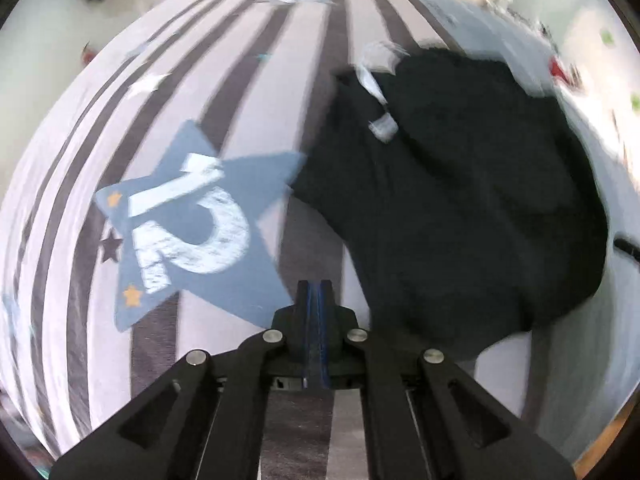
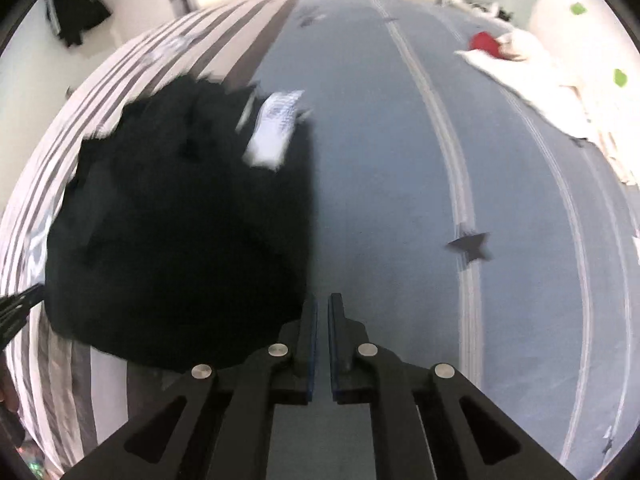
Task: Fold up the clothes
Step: 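Grasp the folded hoodie bundle with both grippers near the drawstring hood, then lift the folded hoodie bundle with both grippers and carry it along the bed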
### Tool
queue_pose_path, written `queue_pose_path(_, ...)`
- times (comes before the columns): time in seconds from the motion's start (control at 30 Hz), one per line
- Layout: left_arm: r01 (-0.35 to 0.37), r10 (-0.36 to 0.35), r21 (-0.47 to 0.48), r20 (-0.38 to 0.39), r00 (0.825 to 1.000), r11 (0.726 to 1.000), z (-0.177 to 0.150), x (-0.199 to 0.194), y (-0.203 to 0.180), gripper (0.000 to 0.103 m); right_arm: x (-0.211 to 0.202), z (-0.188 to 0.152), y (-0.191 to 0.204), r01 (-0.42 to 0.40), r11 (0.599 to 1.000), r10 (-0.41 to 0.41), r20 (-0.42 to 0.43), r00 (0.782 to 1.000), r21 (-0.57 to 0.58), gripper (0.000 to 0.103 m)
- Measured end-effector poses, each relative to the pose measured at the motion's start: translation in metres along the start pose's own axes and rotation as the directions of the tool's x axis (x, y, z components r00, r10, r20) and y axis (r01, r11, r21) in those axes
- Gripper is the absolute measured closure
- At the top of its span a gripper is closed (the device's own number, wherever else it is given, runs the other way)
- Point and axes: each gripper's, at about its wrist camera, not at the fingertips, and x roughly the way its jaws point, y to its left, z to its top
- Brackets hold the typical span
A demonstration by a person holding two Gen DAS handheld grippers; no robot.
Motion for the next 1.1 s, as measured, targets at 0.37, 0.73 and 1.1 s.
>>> queue_pose_path(0.37,0.110,-0.105,-0.050,0.104,0.989,0.993,0.075,0.019,-0.007,0.021,0.016,0.074,0.055,-0.074,0.990,0.084,0.075,0.994,-0.119,0.027)
queue_pose_path(0.73,0.112,-0.115,-0.100,-0.024,0.993,0.989,0.062,0.059,-0.044,0.015,0.075,0.089,0.030,-0.201,0.979,0.204,-0.081,0.976,0.040,0.016)
queue_pose_path(1.1,0.258,-0.260,-0.064,-0.033,0.965,0.964,0.063,0.066,-0.098,0.031,0.086,0.082,0.036,-0.329,0.943,0.333,-0.149,0.931,0.051,0.030)
